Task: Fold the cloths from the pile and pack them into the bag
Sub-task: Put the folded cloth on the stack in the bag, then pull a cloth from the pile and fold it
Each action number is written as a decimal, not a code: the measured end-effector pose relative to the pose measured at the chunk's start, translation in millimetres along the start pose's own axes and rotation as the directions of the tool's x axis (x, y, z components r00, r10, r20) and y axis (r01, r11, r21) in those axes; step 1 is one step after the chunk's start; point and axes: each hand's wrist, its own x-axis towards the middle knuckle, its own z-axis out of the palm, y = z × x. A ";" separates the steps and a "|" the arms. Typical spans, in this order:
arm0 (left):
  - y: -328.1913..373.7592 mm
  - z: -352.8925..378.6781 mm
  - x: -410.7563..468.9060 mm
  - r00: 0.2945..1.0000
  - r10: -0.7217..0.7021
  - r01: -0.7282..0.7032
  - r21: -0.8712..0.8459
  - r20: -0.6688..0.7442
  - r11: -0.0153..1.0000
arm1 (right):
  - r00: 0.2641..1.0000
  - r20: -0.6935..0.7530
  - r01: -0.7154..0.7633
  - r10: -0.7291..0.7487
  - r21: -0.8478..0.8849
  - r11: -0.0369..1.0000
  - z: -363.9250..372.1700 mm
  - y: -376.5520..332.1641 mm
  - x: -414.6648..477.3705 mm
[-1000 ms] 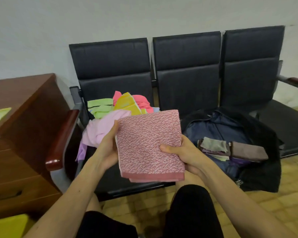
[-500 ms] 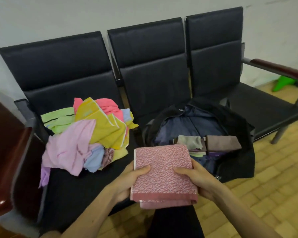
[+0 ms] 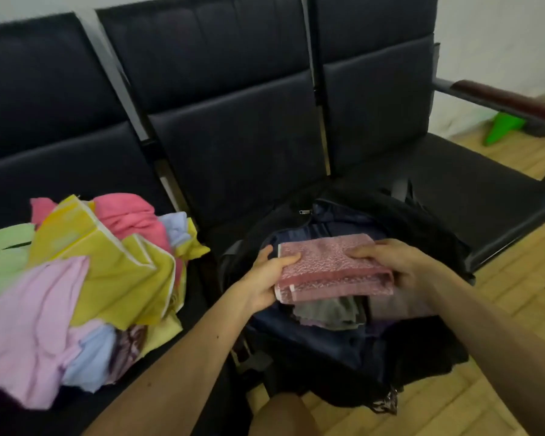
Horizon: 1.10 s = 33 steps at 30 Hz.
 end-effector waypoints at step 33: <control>-5.9 -42.5 62.9 0.938 0.346 -0.200 0.865 0.034 0.459 | 0.924 0.043 0.227 -0.379 -0.861 0.456 43.8 6.5 108.7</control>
